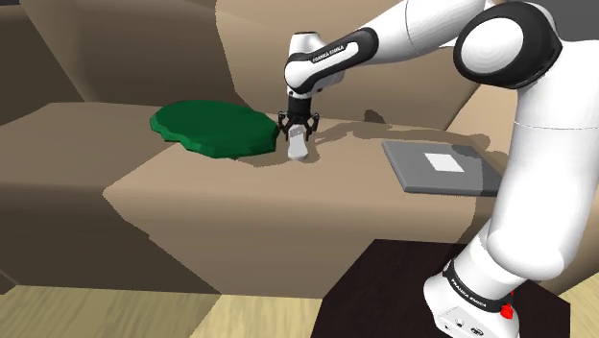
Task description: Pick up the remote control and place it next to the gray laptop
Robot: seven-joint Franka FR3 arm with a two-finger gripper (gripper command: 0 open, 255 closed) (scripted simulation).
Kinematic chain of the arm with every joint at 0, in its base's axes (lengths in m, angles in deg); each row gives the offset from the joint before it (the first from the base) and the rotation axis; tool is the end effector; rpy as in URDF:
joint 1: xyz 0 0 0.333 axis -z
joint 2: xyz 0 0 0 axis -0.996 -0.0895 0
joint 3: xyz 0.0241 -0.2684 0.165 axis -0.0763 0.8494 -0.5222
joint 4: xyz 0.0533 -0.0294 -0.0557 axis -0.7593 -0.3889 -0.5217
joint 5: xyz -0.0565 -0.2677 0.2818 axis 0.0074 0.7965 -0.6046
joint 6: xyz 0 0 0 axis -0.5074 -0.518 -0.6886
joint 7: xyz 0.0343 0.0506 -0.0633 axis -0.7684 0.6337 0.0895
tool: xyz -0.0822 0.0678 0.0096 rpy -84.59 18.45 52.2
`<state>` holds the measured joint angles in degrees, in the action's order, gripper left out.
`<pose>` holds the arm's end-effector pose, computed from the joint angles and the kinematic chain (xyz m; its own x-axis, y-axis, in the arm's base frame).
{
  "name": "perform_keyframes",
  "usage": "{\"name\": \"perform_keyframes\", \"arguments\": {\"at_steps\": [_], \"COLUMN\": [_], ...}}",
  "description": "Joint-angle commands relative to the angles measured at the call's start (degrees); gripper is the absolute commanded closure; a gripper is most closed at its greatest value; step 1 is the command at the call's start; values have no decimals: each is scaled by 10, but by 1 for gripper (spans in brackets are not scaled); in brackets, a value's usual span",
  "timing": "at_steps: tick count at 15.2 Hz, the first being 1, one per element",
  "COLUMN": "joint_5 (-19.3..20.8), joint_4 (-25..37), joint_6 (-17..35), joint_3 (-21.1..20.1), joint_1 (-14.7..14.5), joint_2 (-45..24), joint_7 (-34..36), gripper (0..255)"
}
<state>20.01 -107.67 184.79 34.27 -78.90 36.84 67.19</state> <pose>0.6486 -0.0327 0.3550 0.7473 -0.6644 -0.0133 -0.6644 -0.7474 0.0033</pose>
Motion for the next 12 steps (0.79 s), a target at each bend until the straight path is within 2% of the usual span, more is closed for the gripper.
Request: {"name": "perform_keyframes", "arguments": {"at_steps": [1,12], "joint_5": [-1,-3], "joint_4": [8,55], "joint_6": [-13,-87], "joint_3": [0,-1], "joint_1": [0,1], "joint_2": [5,33], "joint_7": [-1,-2], "gripper": [255,255]}}
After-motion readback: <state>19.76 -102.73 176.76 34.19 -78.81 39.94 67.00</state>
